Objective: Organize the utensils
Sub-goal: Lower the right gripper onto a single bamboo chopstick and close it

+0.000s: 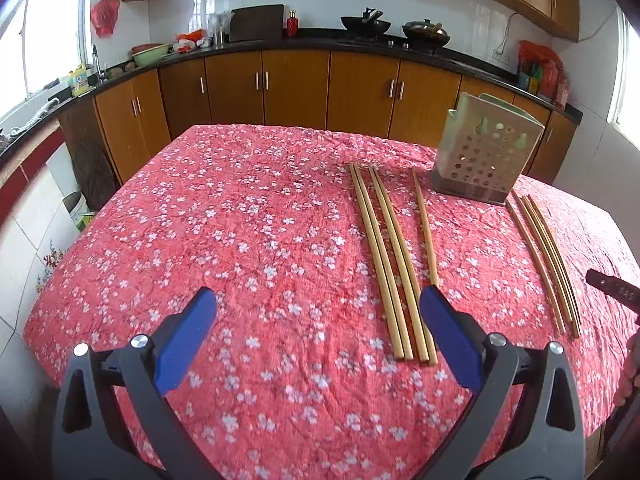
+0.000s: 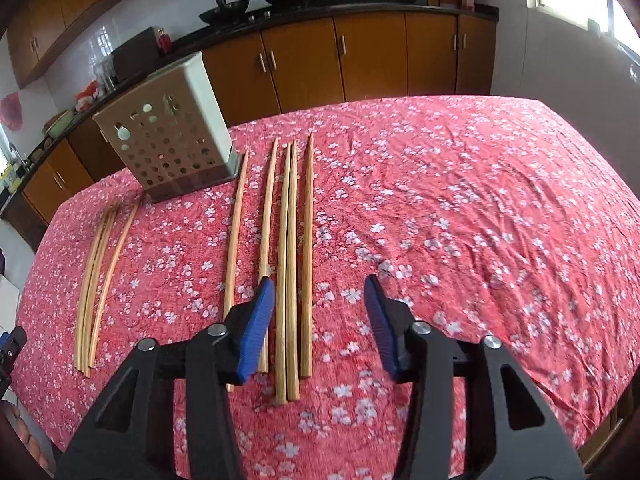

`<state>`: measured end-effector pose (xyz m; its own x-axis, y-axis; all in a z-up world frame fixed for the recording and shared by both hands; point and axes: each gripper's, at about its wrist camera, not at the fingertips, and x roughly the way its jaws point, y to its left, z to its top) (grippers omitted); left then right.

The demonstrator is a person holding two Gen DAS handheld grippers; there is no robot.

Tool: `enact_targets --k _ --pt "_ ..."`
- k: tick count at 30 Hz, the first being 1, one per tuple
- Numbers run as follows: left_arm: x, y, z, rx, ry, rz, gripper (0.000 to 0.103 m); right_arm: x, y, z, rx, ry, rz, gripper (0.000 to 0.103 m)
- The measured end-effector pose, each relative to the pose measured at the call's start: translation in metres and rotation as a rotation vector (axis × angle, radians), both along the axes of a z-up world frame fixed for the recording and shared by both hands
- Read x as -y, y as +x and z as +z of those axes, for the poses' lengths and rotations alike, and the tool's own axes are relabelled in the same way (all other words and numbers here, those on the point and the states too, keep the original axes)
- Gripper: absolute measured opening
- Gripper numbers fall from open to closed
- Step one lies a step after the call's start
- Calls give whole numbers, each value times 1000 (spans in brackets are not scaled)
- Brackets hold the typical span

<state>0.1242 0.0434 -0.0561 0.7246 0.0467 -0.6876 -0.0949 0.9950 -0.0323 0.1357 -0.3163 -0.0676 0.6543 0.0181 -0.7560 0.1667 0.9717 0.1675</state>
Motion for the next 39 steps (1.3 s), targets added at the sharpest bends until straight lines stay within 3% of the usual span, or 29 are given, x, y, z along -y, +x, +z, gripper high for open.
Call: enact_targets --k 5,8,13,18,24,39 --pt "-4 28 -8 -52 -30 -27 90 -2 27 -17 -65 20 24 19" --pt "-5 45 -15 -96 -73 -61 74 2 32 -24 -72 0 22 8" --pt "-1 67 -25 -158 -140 -124 52 13 28 -23 -62 -26 -10 8" --pt "12 80 -33 -208 -102 -175 32 11 27 -20 -59 -54 -3 8" --pt "14 80 -42 -248 -102 -197 29 12 27 -20 -50 -67 -4 8" --pt "18 89 -43 -258 -55 -190 21 2 29 -21 -43 -95 24 9"
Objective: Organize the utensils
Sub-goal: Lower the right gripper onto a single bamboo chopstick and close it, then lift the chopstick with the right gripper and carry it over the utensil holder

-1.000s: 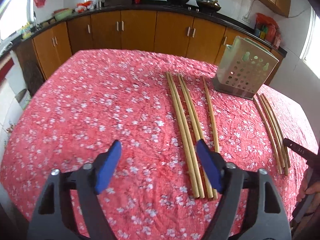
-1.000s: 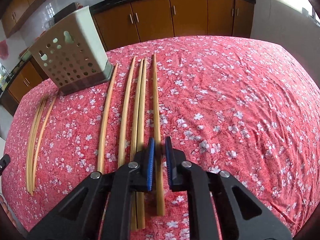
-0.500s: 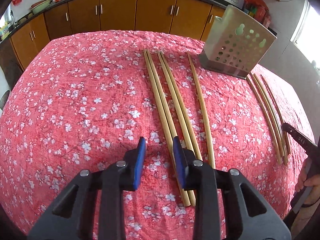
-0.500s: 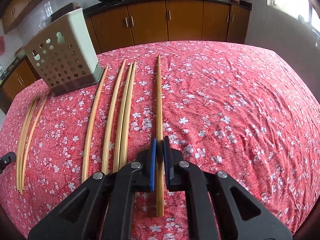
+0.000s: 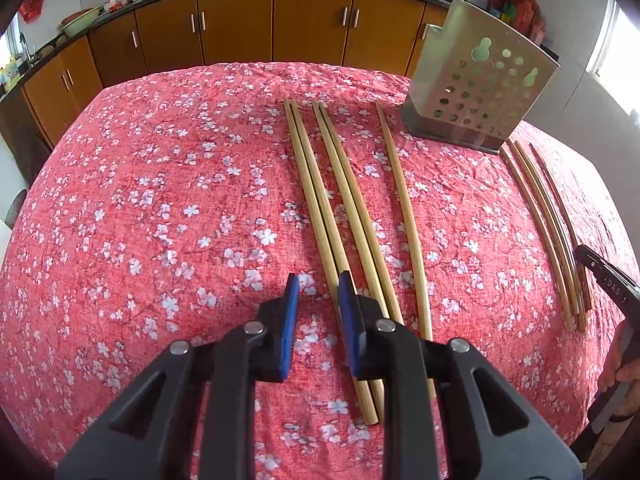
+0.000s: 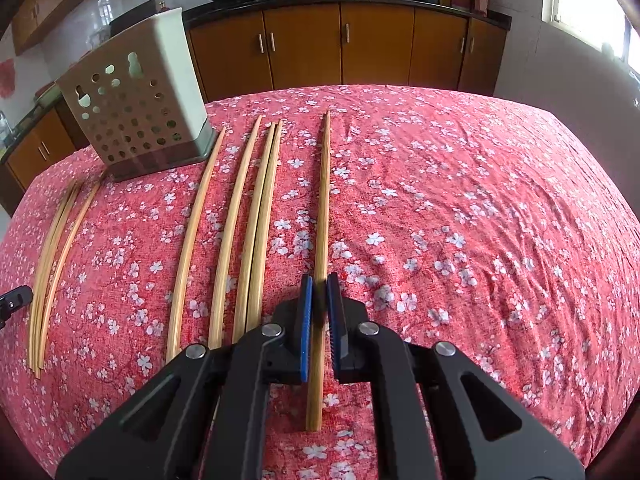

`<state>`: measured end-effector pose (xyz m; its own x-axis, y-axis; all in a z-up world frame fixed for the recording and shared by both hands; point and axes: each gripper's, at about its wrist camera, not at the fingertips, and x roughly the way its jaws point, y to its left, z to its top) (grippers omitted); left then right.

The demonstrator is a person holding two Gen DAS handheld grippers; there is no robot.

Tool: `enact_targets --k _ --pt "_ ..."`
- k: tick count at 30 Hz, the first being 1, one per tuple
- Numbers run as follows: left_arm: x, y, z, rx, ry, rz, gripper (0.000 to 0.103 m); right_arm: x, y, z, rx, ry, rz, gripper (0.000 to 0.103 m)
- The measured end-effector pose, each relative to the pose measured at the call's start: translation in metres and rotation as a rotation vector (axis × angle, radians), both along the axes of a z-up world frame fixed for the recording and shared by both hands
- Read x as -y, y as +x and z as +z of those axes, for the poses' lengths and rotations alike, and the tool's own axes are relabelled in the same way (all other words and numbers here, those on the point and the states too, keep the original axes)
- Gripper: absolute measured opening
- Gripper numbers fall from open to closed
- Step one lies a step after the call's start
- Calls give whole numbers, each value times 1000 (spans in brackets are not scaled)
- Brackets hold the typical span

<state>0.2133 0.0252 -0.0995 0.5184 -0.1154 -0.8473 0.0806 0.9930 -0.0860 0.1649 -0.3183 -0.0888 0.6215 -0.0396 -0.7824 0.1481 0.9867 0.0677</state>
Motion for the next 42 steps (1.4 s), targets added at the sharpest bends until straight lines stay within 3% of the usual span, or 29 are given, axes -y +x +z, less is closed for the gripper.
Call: enact_targets --k 4,7,13,19,36,42 --pt "0 -1 -4 -29 -26 3 16 -1 0 1 0 7 -1 9" --pt "2 -4 -6 -19 7 16 10 -3 -1 1 2 7 5 9" --pt "-10 17 -5 4 28 26 9 3 4 0 16 -11 29 8" --pt "-28 47 -8 90 5 34 9 29 23 1 22 -8 -23 8" --pt "-39 21 -10 129 -43 2 9 40 4 4 38 22 -40 9" --pt "-33 21 -10 131 4 -3 9 33 -6 3 37 9 -42 9"
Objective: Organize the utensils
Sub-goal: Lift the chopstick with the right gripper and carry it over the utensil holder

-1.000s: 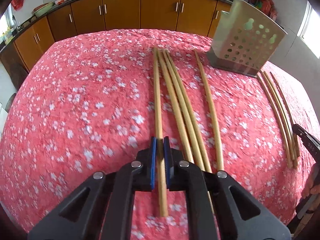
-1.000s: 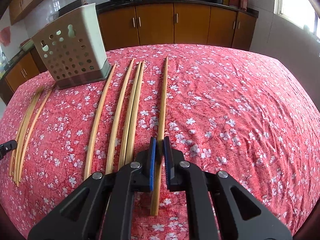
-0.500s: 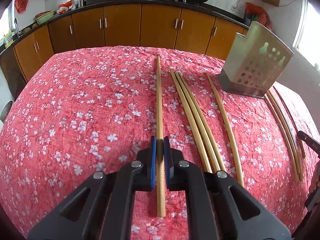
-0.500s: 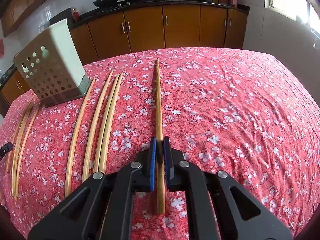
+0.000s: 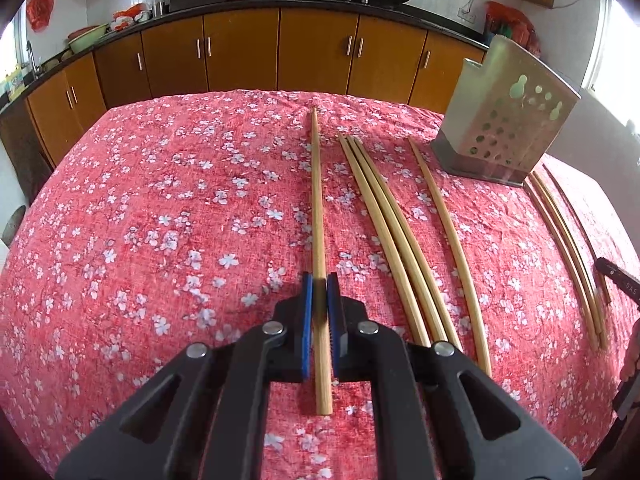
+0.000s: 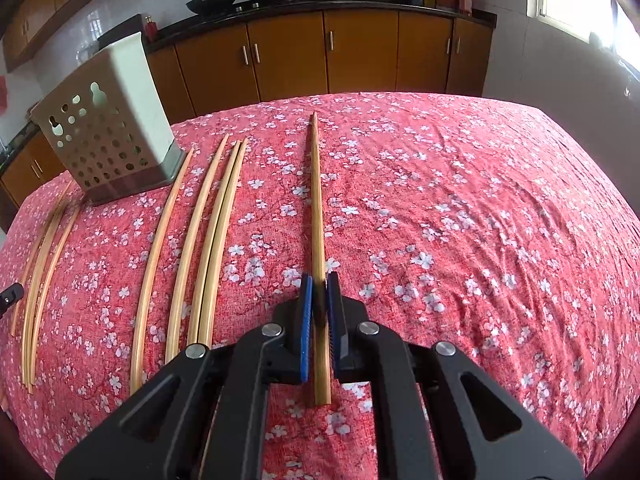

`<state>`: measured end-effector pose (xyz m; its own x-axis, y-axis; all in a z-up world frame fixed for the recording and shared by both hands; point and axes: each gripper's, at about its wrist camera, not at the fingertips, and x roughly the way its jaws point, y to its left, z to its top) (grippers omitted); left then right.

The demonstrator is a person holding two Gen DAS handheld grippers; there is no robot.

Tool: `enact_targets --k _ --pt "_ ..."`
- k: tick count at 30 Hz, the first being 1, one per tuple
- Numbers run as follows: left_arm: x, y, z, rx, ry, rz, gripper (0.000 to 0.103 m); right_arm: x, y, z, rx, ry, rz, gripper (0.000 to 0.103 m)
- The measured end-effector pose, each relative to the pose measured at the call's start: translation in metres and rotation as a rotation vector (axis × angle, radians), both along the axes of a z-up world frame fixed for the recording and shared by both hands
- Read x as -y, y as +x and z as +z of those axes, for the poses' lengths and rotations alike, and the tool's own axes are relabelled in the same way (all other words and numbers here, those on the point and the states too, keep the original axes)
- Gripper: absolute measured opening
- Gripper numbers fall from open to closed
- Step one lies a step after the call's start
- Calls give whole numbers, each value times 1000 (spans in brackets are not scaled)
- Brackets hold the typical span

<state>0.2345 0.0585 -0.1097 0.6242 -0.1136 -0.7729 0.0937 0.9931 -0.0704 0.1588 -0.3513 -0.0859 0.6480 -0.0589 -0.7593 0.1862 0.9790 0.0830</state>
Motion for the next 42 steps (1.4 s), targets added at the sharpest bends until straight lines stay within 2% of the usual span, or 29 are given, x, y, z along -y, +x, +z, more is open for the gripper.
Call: enact_targets --k 6,12,15,25,30,36,42 --pt "11 -3 -1 2 64 -4 10 -2 -3 -1 0 10 1 9" --pt "9 -8 0 3 77 -5 8 2 -8 0 8 22 -6 8" --pt "7 -14 8 14 89 -14 8 2 -18 11 51 11 -7 8" --pt "-5 -38 95 246 -7 18 8 15 -47 85 288 7 -27 8" --pt "-10 -39 138 351 -46 54 8 13 -46 113 361 4 -17 8" --pt "-14 -22 166 375 -79 86 8 13 -35 133 396 8 -24 8" --pt "-17 -9 184 396 -49 98 8 13 -26 149 420 -10 -38 8"
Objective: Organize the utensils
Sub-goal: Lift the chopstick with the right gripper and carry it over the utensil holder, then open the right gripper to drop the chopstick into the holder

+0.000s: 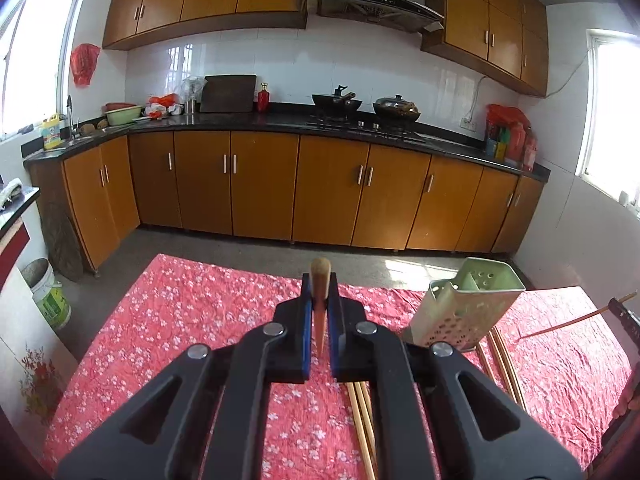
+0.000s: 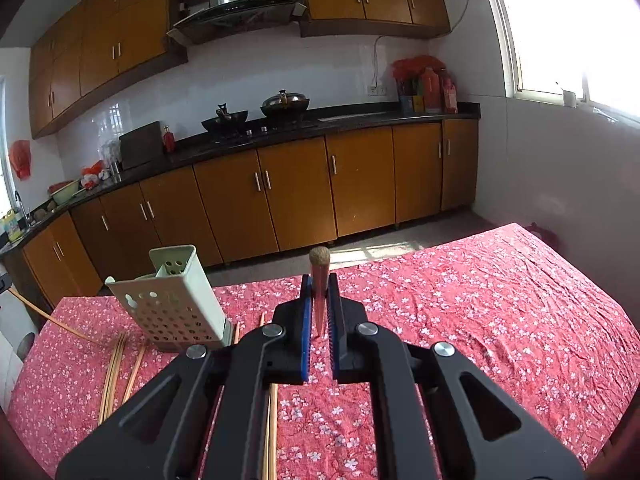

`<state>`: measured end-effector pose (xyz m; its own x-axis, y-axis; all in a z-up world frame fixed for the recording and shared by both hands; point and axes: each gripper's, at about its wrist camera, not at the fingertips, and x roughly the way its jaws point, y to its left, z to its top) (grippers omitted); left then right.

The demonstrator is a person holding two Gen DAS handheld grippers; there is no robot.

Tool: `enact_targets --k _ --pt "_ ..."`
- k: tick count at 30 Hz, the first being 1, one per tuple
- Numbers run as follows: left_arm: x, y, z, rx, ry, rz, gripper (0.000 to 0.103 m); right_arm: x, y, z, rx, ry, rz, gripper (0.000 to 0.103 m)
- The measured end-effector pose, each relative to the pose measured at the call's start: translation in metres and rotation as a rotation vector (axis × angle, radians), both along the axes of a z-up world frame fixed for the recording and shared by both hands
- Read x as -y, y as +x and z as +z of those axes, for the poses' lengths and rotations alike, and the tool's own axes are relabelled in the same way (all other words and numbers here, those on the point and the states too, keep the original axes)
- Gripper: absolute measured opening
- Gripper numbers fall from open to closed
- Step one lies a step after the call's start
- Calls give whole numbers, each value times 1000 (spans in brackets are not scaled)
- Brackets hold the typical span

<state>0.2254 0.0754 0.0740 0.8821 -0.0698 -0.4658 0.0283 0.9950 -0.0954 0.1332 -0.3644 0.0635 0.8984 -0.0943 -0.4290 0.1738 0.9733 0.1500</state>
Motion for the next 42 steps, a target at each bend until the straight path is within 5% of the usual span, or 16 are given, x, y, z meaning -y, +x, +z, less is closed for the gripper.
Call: enact_targets --k 6,11,17,23,31,38,41,42 --pt "9 4 45 70 -14 -28 8 1 6 56 124 41 32 8" --pt "37 -2 103 211 -35 -82 8 -15 4 110 276 81 99 8" --pt "71 2 141 327 -101 -119 8 -45 20 128 363 88 181 8" --pt "99 33 124 302 -162 -157 8 -67 58 102 316 49 194 8" --pt "126 75 58 140 -116 -201 8 -72 82 61 183 65 215 8" --pt "126 81 36 90 -104 -204 8 -72 80 54 157 65 231 9" --pt "125 80 36 82 -105 -189 18 -70 80 56 142 74 226 13" --pt "123 79 37 81 -104 -183 24 -69 78 58 142 80 223 22"
